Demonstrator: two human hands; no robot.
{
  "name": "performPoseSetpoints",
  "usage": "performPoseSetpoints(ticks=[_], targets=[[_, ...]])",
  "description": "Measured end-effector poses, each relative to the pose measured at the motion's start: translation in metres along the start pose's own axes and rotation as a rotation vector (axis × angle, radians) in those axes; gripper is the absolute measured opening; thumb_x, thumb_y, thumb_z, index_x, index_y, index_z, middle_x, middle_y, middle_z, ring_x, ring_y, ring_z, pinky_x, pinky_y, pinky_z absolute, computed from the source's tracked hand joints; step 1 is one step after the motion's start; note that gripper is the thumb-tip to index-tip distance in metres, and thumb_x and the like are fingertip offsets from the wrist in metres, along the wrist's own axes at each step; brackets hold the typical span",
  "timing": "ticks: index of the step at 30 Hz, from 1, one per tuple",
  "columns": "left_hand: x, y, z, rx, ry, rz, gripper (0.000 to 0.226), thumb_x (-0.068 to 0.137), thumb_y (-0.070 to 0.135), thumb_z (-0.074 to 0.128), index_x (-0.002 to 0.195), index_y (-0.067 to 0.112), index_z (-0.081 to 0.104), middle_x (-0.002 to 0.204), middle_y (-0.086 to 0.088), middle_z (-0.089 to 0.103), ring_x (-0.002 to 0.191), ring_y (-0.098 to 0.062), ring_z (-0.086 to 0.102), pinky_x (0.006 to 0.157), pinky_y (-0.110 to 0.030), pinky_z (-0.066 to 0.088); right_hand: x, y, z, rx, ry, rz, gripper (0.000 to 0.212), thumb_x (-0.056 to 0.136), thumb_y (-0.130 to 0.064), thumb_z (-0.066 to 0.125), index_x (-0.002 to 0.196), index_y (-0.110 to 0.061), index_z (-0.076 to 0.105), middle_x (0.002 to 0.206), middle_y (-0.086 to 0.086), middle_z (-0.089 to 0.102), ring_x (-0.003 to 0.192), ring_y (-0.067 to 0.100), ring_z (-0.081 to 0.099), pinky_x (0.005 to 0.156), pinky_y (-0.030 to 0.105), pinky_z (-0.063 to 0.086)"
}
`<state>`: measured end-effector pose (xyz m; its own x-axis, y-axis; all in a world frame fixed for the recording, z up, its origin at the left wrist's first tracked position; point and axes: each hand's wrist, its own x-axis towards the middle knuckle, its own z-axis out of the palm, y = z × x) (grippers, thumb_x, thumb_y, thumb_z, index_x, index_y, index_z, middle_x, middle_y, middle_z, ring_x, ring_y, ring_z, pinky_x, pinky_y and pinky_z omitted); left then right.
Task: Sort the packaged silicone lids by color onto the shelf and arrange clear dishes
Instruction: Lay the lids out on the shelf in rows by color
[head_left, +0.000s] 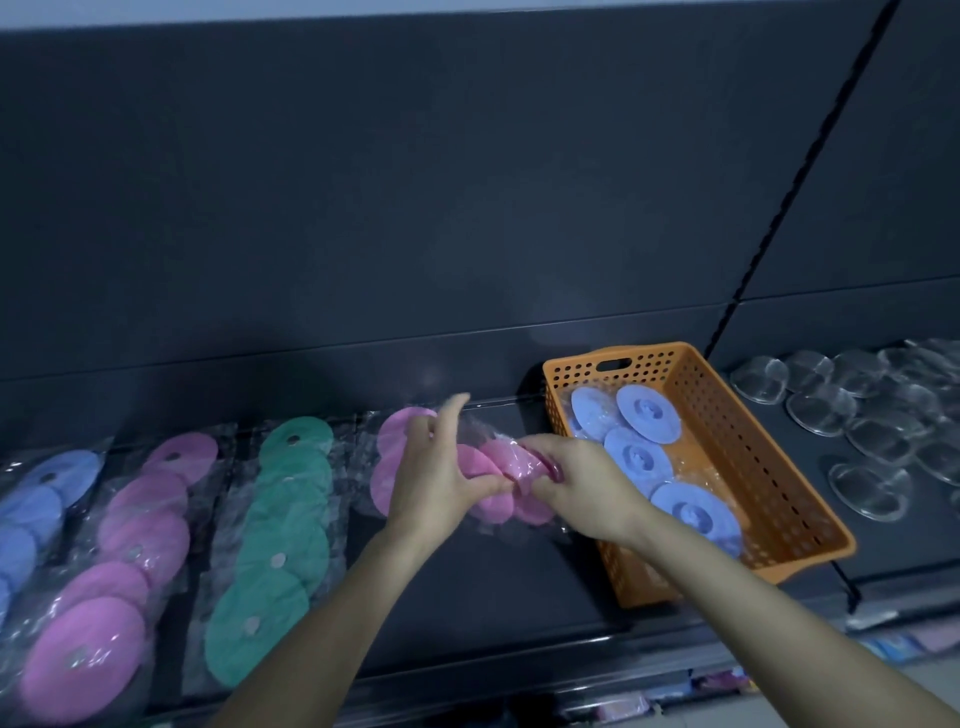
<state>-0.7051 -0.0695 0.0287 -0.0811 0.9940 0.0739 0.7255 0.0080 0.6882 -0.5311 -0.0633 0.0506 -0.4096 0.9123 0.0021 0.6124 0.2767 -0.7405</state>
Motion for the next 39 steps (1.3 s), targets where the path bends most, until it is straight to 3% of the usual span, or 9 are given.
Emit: performPoseSetpoints(ticks=[4,7,11,14,17,25,31,36,39], targets=[[0.005,-0.016,-0.003,0.047,0.032,0.07,0.055,0.057,0.053,0.081,0.095,0.018,0.06,0.107,0.003,0.04,0.104,-0.015,0.043,0.087,-0.029,0.042,0.002,-0.005,0.0,0.026,0.059,0.024,0.024,0.081,0.0,0.052,0.096,-0.011,0.066,0.078,0.003,0.067,0.067,0.015,0.058,0.06,0.024,0.048],[0.009,-0.021,-0.004,0.037,0.057,0.004,0.043,0.072,0.045,0.074,0.076,0.007,0.055,0.091,-0.001,0.055,0.081,-0.016,0.053,0.071,-0.026,0.043,0.006,-0.006,0.001,0.039,0.172,0.077,0.026,0.082,-0.002,0.051,0.097,-0.018,0.066,0.071,-0.005,0.061,0.061,0.006,0.052,0.052,0.011,0.038],[0.008,-0.036,-0.012,-0.002,0.068,-0.08,0.04,0.089,0.032,0.059,0.061,0.013,0.038,0.057,0.003,0.043,0.052,-0.01,0.039,0.05,-0.017,0.031,0.011,-0.005,0.003,0.078,0.283,0.127,0.033,0.083,-0.001,0.049,0.099,-0.024,0.064,0.073,-0.002,0.063,0.064,0.012,0.056,0.05,0.012,0.041],[0.006,-0.055,-0.017,0.094,-0.02,-0.093,0.04,0.092,0.036,0.054,0.062,0.015,0.039,0.057,0.005,0.042,0.055,-0.014,0.041,0.053,-0.026,0.031,0.011,-0.004,0.004,0.098,0.314,0.144,0.029,0.082,-0.002,0.048,0.095,-0.022,0.064,0.075,0.006,0.066,0.065,0.023,0.06,0.053,0.027,0.047],[0.0,-0.067,-0.014,0.068,-0.093,-0.115,0.044,0.091,0.036,0.057,0.059,0.016,0.034,0.058,0.002,0.04,0.055,-0.014,0.037,0.054,-0.031,0.029,0.012,-0.001,0.008,0.09,0.318,0.157,0.024,0.081,0.0,0.049,0.087,-0.019,0.063,0.075,0.01,0.066,0.066,0.022,0.058,0.051,0.019,0.041],[-0.001,-0.052,-0.003,-0.225,0.085,-0.237,0.047,0.092,0.023,0.056,0.052,0.016,0.033,0.051,0.004,0.035,0.051,-0.011,0.032,0.051,-0.028,0.025,0.014,-0.004,0.02,0.076,0.327,0.155,0.021,0.082,0.0,0.049,0.09,-0.011,0.065,0.074,0.01,0.066,0.071,0.028,0.061,0.057,0.03,0.048],[-0.005,-0.072,-0.005,-0.515,0.145,-0.446,0.036,0.094,0.031,0.052,0.066,0.011,0.045,0.068,-0.005,0.05,0.065,-0.019,0.049,0.063,-0.037,0.045,0.006,-0.012,0.021,-0.067,0.306,-0.037,0.031,0.079,0.004,0.046,0.098,-0.013,0.063,0.079,0.003,0.065,0.074,0.02,0.058,0.067,0.03,0.048],[-0.012,-0.065,-0.013,-1.045,0.004,-0.561,0.015,0.099,0.02,0.048,0.095,0.013,0.06,0.088,-0.003,0.072,0.077,-0.015,0.068,0.078,-0.033,0.055,-0.009,0.002,0.06,-0.206,0.131,-0.167,0.041,0.078,-0.001,0.057,0.116,-0.016,0.064,0.108,0.004,0.069,0.097,0.021,0.063,0.086,0.026,0.047],[-0.018,-0.066,-0.015,-1.012,-0.08,-0.571,0.023,0.096,0.031,0.052,0.113,0.018,0.057,0.108,-0.005,0.068,0.083,-0.017,0.068,0.072,-0.03,0.056,-0.02,0.009,0.083,-0.313,0.059,-0.253,0.04,0.078,-0.017,0.061,0.117,-0.014,0.063,0.116,0.003,0.066,0.104,0.021,0.063,0.09,0.029,0.052]])
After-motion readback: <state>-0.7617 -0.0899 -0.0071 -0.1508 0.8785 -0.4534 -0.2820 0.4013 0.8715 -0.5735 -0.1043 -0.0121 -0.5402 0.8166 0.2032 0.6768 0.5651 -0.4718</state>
